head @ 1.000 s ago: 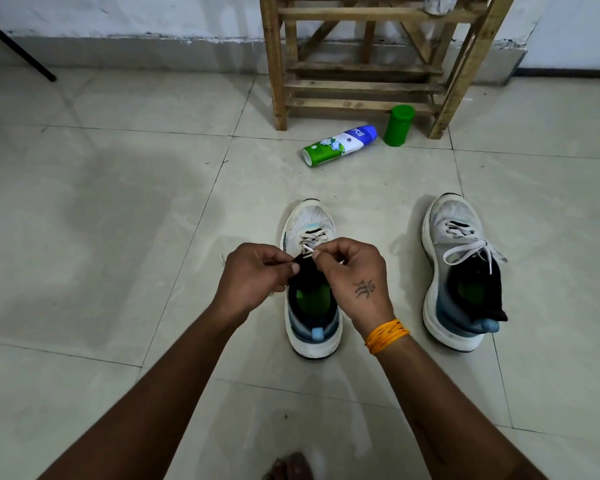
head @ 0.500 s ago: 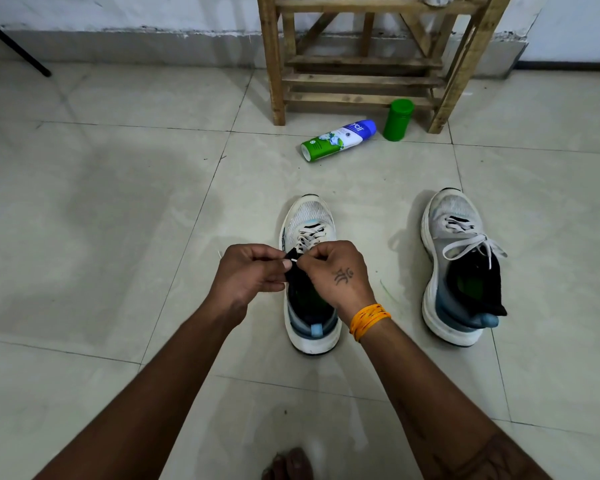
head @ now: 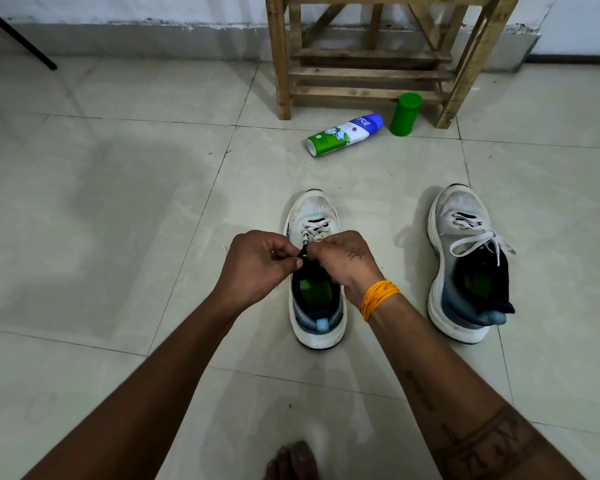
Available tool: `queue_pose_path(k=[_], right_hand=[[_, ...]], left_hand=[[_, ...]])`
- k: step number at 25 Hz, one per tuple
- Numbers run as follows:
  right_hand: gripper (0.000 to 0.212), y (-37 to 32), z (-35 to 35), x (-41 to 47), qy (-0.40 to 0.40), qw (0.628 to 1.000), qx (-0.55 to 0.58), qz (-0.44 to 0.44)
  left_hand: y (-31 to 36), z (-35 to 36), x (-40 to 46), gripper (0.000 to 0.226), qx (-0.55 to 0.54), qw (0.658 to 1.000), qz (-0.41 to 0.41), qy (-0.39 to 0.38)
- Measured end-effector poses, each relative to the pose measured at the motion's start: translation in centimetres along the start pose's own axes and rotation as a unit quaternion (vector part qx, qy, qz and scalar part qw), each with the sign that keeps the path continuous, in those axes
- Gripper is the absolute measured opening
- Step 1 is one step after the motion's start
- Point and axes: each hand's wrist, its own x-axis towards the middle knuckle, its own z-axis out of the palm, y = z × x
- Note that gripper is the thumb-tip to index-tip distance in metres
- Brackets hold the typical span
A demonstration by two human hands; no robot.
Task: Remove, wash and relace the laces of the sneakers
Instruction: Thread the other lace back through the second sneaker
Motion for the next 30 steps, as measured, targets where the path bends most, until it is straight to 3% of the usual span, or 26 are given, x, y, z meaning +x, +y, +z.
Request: queue_pose_path(k=[7,12,17,20,22,24,27,30], right_hand=[[0.024,0.3,0.6,0.0,-0.023,0.999,0.028,0.013],[0.018,0.4,0.8,0.0,-0.035,0.999,0.033,-0.005],[0.019,0.5,0.1,0.0,-0.055,0.998,0.041,-0.014],[0.006,1.4,1.1,-0.5,0.06,0.99,-0.024,-0.127],[0.019,2.2,1.7,-1.8,0.202,0.937,-0.148,-0.245],[0.026,3.0,1.3,-2.6,0.273,0.892,-0.19,-0.308],[0.021,4.8,0.4,-2.9,0.24,0.903,-0.186,-0.303],[0.023,5.9,0.1,-2.8,0.228,0.914,-0.188,-0.277]], left_hand=[[0.2,1.0,-0.5,0.01,-0.069,0.996,-0.044,0.035],[-0.5,0.1,0.4,0.015,-0.124,0.99,-0.072,0.005],[-0.8,0.0,0.8,0.007,-0.124,0.99,-0.069,-0.019],[-1.1,-0.2,1.2,0.004,-0.111,0.992,-0.057,-0.02],[-1.4,0.0,1.4,0.01,-0.102,0.993,-0.058,-0.006],[-1.7,0.3,1.2,0.013,-0.1,0.993,-0.063,-0.003],[-2.2,0.2,1.2,0.017,-0.122,0.989,-0.084,0.006],[-3.4,-0.1,0.8,0.019,-0.238,0.958,-0.156,0.03]])
